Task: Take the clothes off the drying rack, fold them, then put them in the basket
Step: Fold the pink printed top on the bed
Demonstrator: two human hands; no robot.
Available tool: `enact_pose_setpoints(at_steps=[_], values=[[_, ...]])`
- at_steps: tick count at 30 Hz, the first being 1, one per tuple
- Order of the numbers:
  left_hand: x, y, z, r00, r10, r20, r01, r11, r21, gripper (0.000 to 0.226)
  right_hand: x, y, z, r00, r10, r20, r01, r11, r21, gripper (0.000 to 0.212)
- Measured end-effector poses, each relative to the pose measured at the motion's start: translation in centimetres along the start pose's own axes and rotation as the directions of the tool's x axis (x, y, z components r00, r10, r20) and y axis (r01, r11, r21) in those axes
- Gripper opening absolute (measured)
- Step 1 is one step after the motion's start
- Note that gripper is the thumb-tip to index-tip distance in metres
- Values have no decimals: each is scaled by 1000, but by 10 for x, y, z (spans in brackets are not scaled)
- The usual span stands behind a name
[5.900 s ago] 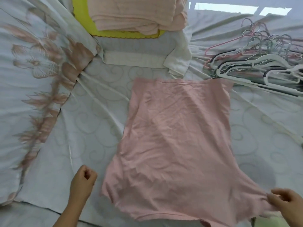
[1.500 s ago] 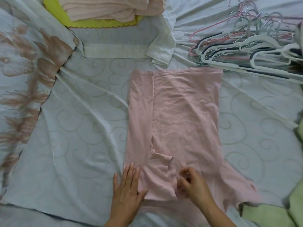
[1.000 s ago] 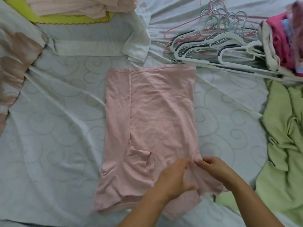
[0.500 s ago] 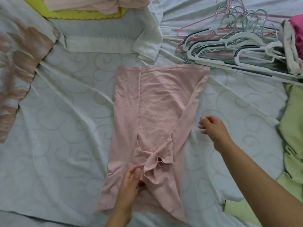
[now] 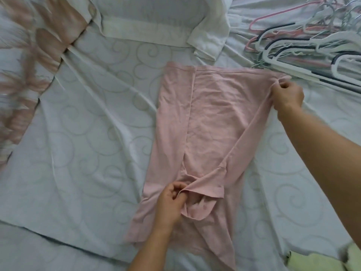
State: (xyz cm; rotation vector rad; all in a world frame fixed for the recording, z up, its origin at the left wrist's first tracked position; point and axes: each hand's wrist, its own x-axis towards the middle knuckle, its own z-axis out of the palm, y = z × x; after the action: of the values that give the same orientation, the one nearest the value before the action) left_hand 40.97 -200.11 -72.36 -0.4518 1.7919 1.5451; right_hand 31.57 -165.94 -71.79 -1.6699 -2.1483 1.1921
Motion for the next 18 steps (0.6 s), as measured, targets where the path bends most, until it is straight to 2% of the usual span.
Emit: enact_pose_setpoints(at_steps=[2,4,6,7,8,9,10,11,12,13,14,16,17,18], values=[[-3,5,-15,978,-202,60,210,911,-354,16,-11,-17,1,998,-4,69,-9,982,188,22],[-7,5,-30,950,-312,1,275,837,-474,18,-25,-39,11,985,-40,170,-16,948,317,24],[-12,-4,-47,927,-339,-158,237,858,-455,16,-41,-57,25,951,-122,283,8,927,374,14],[-14,-11,-56,918,-281,-279,178,922,-343,10,-48,-60,35,934,-149,324,18,927,374,16],[-17,-14,-62,912,-169,-374,118,981,-155,11,-54,-60,42,920,-161,356,31,939,343,26],[-22,-15,-66,910,-3,-414,42,996,85,23,-61,-54,49,910,-176,375,72,958,277,34],[-27,-14,-66,908,184,-378,-76,956,283,32,-68,-46,53,903,-212,375,152,971,182,37],[-31,-12,-64,898,341,-277,-189,869,458,38,-75,-35,55,888,-269,373,253,963,91,37],[-30,-13,-60,888,433,-158,-256,750,610,45,-87,-22,54,866,-335,371,353,935,20,35],[-28,-13,-53,881,470,-47,-289,616,733,54,-100,-6,51,836,-412,362,451,892,-25,32],[-23,-13,-49,892,451,17,-284,532,798,61,-115,12,47,801,-485,350,533,844,-50,32],[-14,-5,-40,936,351,27,-219,522,825,69,-149,53,39,726,-579,371,644,761,-74,40],[-9,-4,-38,951,306,32,-196,522,830,65,-168,75,34,697,-591,407,671,737,-79,42],[-7,-1,-37,952,302,44,-198,502,842,49,-189,95,28,694,-567,445,664,743,-89,40]])
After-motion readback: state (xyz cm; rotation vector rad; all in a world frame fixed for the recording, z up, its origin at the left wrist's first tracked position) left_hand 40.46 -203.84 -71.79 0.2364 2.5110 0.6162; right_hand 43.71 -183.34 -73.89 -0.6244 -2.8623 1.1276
